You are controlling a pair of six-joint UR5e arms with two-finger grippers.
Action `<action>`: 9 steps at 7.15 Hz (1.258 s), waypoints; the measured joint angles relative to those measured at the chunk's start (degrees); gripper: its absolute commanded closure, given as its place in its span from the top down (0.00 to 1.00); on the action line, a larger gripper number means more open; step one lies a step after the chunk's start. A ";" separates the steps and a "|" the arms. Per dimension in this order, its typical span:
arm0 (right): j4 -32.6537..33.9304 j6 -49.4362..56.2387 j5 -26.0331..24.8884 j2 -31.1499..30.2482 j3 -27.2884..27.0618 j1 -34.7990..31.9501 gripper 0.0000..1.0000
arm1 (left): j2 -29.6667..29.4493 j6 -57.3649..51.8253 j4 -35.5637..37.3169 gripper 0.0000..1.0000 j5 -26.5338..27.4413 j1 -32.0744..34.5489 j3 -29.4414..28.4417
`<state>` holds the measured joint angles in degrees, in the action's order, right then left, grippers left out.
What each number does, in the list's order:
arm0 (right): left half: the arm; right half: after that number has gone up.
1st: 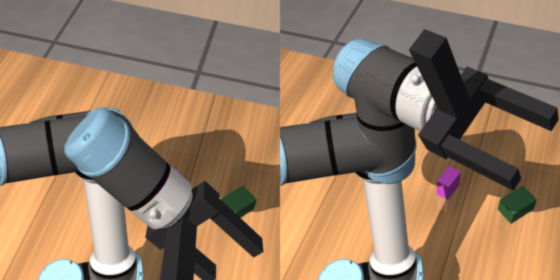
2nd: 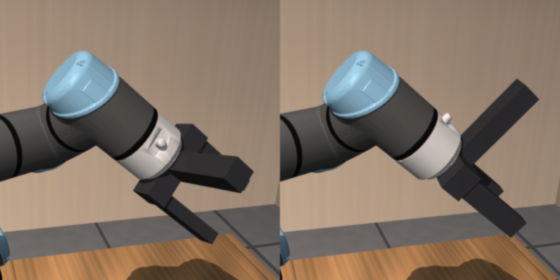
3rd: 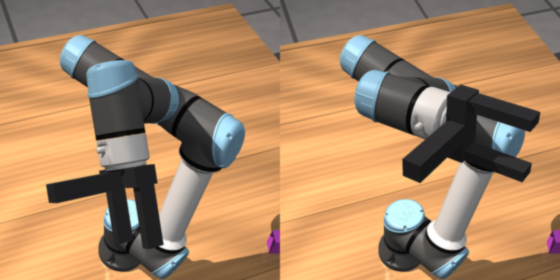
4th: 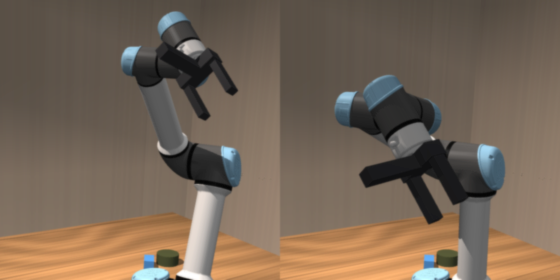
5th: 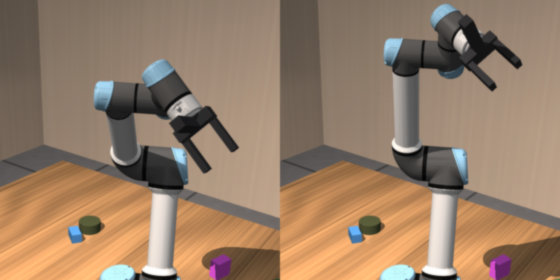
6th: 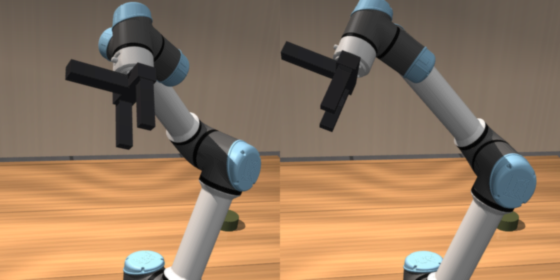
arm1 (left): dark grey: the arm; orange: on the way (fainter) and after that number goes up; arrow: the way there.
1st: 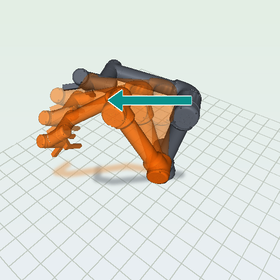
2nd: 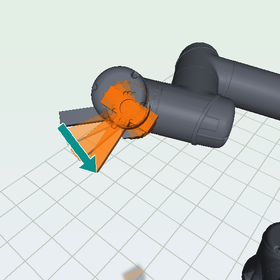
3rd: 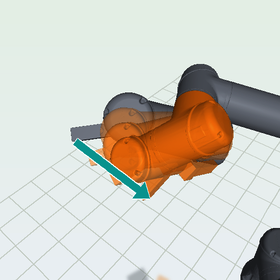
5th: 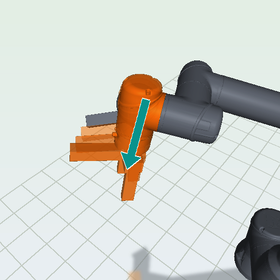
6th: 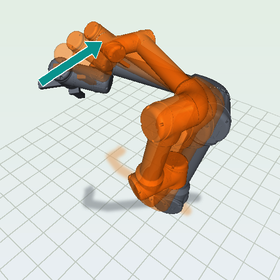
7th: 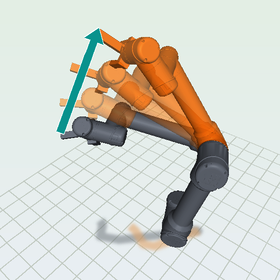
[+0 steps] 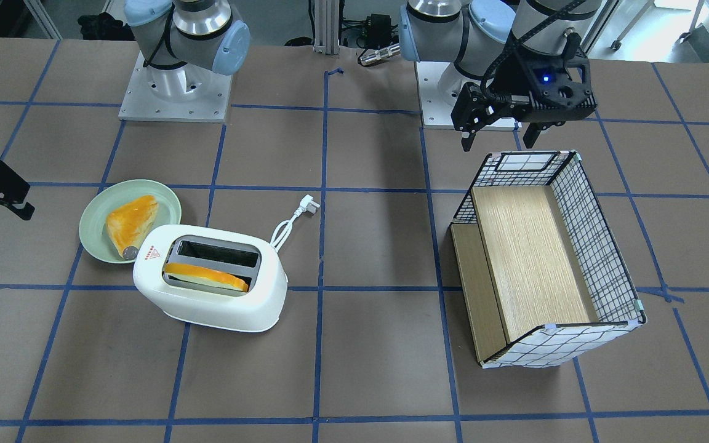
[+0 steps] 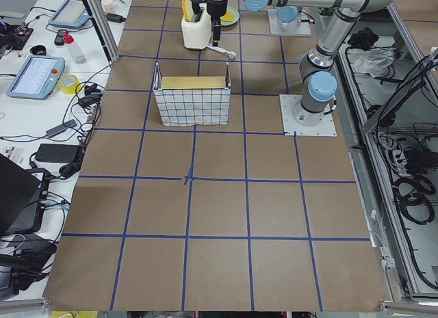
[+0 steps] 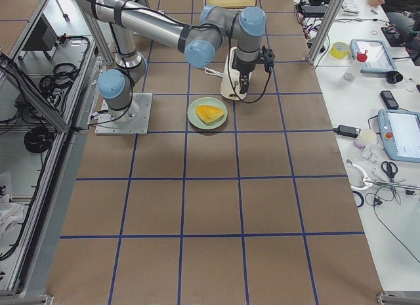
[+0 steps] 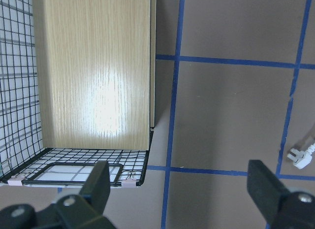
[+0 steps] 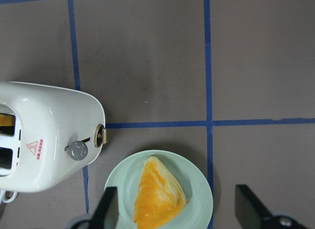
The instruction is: Press toaster with right arm
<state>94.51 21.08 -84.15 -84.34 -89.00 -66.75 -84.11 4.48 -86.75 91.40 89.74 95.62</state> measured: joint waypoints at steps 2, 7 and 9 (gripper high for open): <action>-6.21 -1.52 -0.71 -1.57 4.96 -0.67 1.00 | 0.00 0.00 0.00 1.00 0.00 0.00 0.00; -8.05 -20.78 -2.96 -2.05 8.10 -14.14 1.00 | -0.02 0.00 0.00 1.00 0.00 0.00 0.00; -6.65 -26.78 -3.11 -1.94 8.12 -19.39 1.00 | 0.00 0.00 0.00 1.00 0.00 0.00 0.00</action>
<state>87.86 -5.69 -87.25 -86.27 -80.88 -86.14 -84.11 4.48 -86.75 91.41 89.74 95.62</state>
